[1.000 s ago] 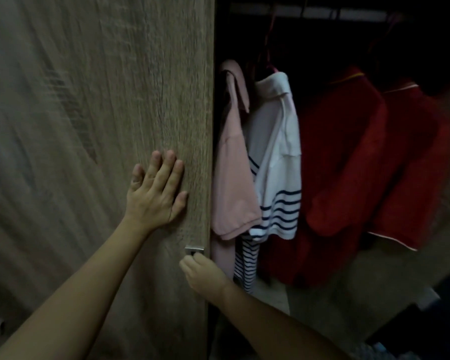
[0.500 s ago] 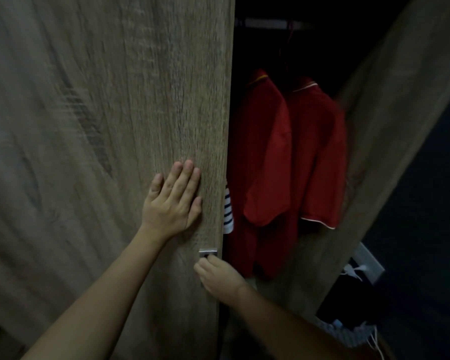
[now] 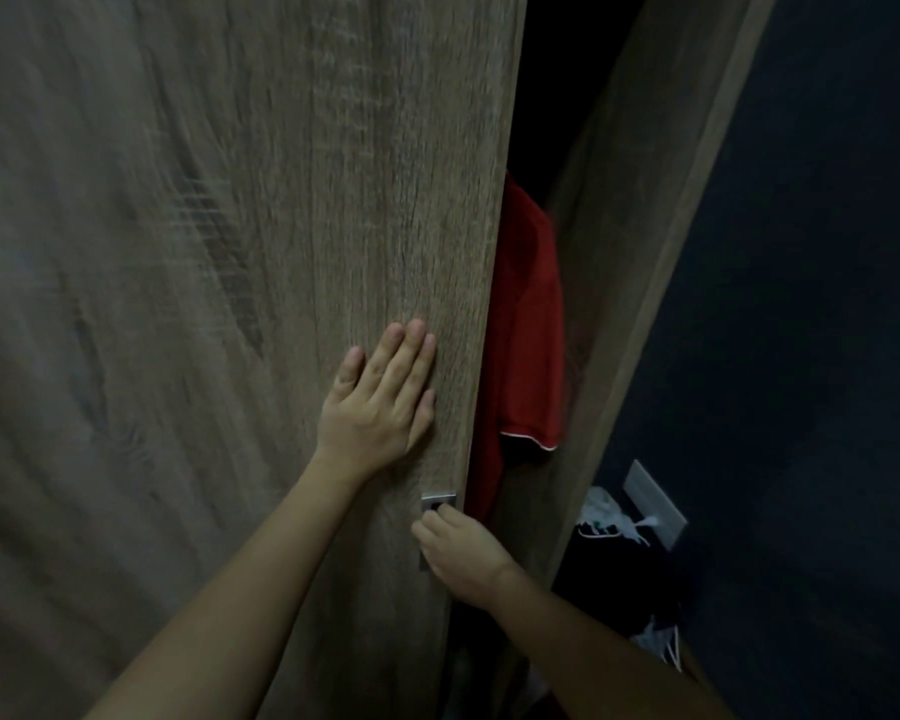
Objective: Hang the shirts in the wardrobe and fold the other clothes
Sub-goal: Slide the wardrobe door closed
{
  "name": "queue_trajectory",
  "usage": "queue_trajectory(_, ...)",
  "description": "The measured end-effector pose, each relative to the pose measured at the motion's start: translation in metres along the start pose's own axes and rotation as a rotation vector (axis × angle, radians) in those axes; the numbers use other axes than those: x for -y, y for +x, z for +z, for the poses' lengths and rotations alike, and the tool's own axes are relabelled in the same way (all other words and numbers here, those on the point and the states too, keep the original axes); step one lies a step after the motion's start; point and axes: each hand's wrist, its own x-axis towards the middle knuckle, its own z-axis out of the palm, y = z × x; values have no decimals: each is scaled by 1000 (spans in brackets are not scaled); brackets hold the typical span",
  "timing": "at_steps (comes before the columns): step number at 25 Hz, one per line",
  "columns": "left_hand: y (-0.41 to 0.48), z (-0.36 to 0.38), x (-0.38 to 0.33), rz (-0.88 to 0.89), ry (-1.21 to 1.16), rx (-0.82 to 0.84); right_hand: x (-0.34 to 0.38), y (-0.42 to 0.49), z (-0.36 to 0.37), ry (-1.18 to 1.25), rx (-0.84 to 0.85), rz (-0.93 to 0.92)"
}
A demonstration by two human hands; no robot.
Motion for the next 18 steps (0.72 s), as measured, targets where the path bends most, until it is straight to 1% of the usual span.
queue_trajectory(8,33,18,-70,-4,-38,-10,-31,-60,35,26,54,71)
queue_trajectory(13,49,24,-102,-13,-68,-7,-46,-88,51,62,40,97)
queue_trajectory(18,50,28,-112,-4,-8,9,-51,-95,57,52,48,117)
